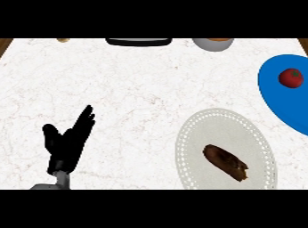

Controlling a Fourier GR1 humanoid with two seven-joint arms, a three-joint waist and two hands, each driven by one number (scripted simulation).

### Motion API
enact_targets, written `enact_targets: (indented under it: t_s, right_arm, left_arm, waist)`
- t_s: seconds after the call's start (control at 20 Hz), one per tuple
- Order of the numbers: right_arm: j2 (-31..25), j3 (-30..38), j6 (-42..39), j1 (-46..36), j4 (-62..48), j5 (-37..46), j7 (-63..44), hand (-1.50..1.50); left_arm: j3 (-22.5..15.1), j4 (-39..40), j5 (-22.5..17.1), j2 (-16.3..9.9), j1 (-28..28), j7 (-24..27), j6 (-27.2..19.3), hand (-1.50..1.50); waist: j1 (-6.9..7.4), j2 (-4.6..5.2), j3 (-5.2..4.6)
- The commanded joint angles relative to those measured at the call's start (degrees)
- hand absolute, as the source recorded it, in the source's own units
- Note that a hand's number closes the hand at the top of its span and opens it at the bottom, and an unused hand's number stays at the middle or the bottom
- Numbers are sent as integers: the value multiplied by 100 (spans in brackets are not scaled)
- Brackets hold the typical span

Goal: Pick the tomato from the placemat and place it in the plate

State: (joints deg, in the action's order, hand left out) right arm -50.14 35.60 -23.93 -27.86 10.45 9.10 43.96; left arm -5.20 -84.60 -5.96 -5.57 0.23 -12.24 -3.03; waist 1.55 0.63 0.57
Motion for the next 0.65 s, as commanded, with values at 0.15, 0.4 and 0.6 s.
enact_targets:
  t_s: [0.15, 0.4, 0.6]
  right_arm:
    - [-229, -258, -477, 519, 125, 222, 700, -150]
    - [-294, -388, -603, 834, 191, 285, 982, -150]
    - [-177, -395, -510, 973, 218, 221, 1109, -150]
  left_arm:
    - [190, 166, -95, -184, 176, 68, 181, 0]
    - [123, 495, -39, 67, -93, 41, 54, 0]
    - [-68, 201, 223, 130, -37, -164, -163, 0]
  waist:
    - [-15, -2, -24]
    - [-82, -4, -25]
    - [-98, -30, -31]
